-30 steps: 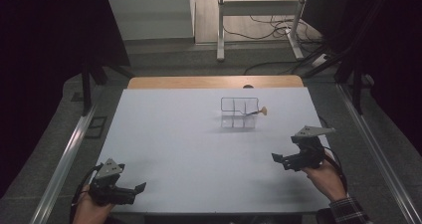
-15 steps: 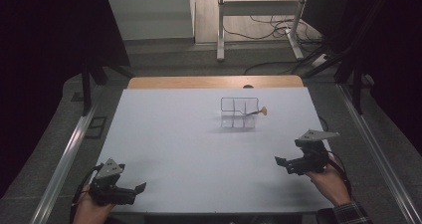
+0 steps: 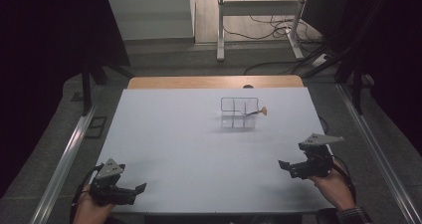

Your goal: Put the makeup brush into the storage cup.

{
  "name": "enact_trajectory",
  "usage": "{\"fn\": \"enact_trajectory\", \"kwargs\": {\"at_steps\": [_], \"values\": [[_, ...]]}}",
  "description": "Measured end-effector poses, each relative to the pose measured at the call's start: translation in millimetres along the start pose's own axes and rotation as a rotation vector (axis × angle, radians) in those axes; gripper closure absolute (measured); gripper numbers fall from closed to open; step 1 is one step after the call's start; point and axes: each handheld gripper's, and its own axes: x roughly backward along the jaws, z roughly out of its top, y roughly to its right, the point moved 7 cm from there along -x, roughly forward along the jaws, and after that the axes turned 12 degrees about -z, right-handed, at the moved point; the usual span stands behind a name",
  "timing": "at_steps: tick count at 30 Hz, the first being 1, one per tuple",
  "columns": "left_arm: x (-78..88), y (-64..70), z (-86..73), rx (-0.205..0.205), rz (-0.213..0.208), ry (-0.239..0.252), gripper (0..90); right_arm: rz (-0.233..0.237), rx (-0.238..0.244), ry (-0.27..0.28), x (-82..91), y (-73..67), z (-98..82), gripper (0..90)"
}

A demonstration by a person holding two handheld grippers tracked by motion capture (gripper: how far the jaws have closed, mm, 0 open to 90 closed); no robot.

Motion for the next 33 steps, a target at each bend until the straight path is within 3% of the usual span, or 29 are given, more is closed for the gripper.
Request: {"fn": "enact_trajectory", "kwargs": {"at_steps": [33], "values": [[-0.1,-0.1,0.1,0.003,-0.002,0.002,1.0,-0.049,-0.014,-0.002,18.4,11.4,-21.7,0.0]]}}
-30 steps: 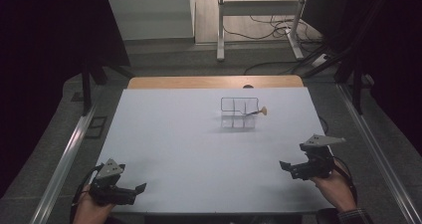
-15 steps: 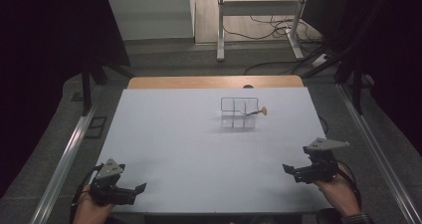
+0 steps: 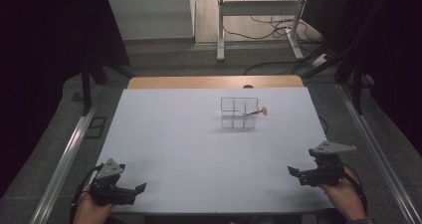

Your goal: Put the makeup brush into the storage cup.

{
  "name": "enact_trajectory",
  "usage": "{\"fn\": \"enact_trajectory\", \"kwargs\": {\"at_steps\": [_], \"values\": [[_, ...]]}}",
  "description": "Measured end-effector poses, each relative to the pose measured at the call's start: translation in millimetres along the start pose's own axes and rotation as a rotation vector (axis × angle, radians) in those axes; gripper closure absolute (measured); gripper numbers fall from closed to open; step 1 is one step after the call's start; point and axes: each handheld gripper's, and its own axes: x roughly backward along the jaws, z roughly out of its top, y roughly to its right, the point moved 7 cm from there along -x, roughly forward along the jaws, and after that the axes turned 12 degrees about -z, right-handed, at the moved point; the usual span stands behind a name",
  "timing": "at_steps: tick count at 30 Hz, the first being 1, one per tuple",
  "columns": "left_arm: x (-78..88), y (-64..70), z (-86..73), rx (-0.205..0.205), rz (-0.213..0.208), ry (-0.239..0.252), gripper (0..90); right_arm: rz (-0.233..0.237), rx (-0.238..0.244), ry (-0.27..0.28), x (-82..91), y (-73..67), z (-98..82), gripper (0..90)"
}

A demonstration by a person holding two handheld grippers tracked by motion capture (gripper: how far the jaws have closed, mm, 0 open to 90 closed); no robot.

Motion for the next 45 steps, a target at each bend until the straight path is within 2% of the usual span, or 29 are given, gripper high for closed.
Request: {"fn": "enact_trajectory", "kwargs": {"at_steps": [29,45], "values": [[-1.1,0.0,-0.4,0.001,-0.003,-0.002,1.0,-0.062,-0.032,-0.017,15.8,19.2,-20.4,0.0],[-1.7,-0.1,-1.2,0.005,-0.006,-0.004,1.0,-0.094,-0.055,-0.047,21.1,29.7,-35.0,0.0]]}}
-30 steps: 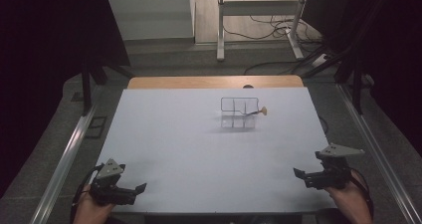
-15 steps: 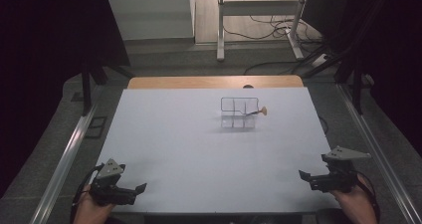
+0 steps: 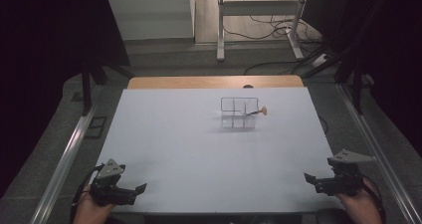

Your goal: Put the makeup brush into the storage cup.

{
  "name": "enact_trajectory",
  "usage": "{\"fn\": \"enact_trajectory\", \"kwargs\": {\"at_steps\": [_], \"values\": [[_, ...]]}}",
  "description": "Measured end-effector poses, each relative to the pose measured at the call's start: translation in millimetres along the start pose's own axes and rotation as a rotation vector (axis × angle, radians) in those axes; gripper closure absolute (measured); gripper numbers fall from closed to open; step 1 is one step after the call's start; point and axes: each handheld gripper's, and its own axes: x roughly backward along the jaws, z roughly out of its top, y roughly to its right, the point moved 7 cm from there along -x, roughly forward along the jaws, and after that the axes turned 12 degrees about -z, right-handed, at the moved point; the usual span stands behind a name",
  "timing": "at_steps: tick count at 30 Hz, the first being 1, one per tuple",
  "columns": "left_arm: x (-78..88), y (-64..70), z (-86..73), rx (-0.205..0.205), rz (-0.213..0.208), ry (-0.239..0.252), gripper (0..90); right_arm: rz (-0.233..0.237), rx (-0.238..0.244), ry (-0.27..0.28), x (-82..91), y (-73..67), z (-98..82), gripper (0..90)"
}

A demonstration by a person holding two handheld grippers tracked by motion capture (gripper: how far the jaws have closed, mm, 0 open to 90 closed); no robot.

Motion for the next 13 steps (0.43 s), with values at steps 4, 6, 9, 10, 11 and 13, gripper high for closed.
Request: {"fn": "enact_trajectory", "kwargs": {"at_steps": [4,6,9,10,11,13], "values": [[0.0,0.0,-0.2,0.001,0.000,0.000,1.0,0.000,-0.005,-0.006,0.3,1.7,-2.5,0.0],[-0.1,0.0,-0.2,0.001,0.000,-0.001,1.0,-0.002,-0.007,-0.010,0.1,2.7,-4.2,0.0],[-0.1,-0.2,-0.1,0.002,0.000,-0.001,1.0,-0.001,-0.009,-0.023,-0.9,3.8,-7.1,0.0],[-0.2,-0.1,0.0,0.001,0.000,-0.001,1.0,-0.001,-0.008,-0.025,-1.2,3.8,-7.4,0.0],[-0.2,-0.1,0.3,0.001,-0.001,-0.001,1.0,-0.001,-0.008,-0.025,-1.2,3.8,-7.4,0.0],[-0.6,0.1,1.3,-0.001,0.001,-0.002,1.0,-0.002,-0.004,-0.025,-1.4,3.9,-7.5,0.0]]}}
